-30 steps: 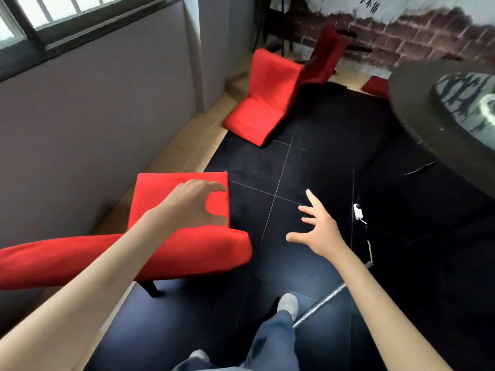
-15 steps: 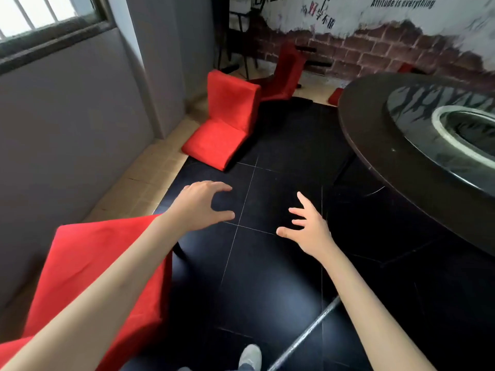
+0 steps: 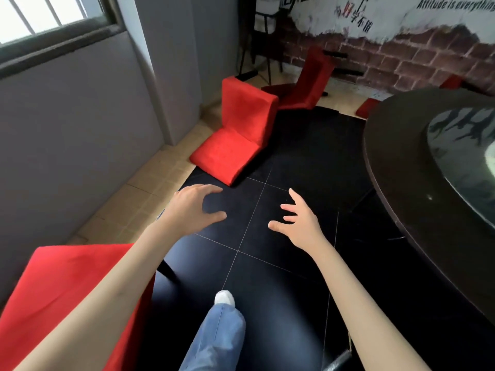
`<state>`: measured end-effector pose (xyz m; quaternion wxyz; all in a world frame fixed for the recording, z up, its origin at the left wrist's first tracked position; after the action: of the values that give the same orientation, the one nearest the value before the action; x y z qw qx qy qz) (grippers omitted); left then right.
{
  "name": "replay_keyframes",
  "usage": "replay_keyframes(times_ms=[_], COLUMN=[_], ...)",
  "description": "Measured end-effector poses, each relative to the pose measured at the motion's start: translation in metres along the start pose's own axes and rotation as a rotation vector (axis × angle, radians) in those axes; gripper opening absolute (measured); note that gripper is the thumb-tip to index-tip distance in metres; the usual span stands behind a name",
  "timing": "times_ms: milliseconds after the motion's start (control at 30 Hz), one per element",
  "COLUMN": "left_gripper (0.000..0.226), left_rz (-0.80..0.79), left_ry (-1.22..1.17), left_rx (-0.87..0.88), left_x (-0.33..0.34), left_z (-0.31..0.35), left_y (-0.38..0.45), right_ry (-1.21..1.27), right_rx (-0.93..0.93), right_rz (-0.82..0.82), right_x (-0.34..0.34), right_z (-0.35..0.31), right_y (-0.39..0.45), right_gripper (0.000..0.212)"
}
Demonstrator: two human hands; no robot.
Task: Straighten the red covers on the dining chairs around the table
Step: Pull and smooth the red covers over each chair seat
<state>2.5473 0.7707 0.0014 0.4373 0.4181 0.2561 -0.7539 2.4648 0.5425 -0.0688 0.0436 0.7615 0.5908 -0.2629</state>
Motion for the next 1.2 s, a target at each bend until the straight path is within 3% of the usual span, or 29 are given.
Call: replay_keyframes(times_ms=[233,667,933,1200], left_gripper=[0.060,0.066,0.065,0.067], left_rz=[0.044,0.049,0.090,0.136], left_ry=[-0.045,-0.080,-0.128,-0.243], left_rx=[-0.056,-0.070,-0.278,-0.529], left_x=[-0.014,-0.002,0.036,0.071], left_z=[-0.028,-0.020,-0.048,-0.116], left_y=[0.136,0.379,0.519,0.586], right_ry=[-0.023,-0.062,-0.139,-0.245], right_rx=[-0.006,-0.003,-0.028,-0.015], right_rz=[-0.032,-0.060,-0.218,-0.439], right_x=[-0.023,-0.101,-0.134,-0.084], right_z=[-0.038,-0.066,-0.070,-0.066], right_y=[0.141,0.373,0.551,0.689], right_gripper=[0.103,0.105,0.103,0.104])
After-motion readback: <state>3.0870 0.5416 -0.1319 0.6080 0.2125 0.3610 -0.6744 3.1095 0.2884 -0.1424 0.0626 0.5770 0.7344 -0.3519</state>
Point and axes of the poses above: each hand's wrist, its own y-axis towards the middle knuckle, its own x-axis out of the palm, z = x × y, the point moved 10 cm from there along y, towards the middle knuckle, and after that the axes turned 2 degrees about -y, right-handed, at the moved point
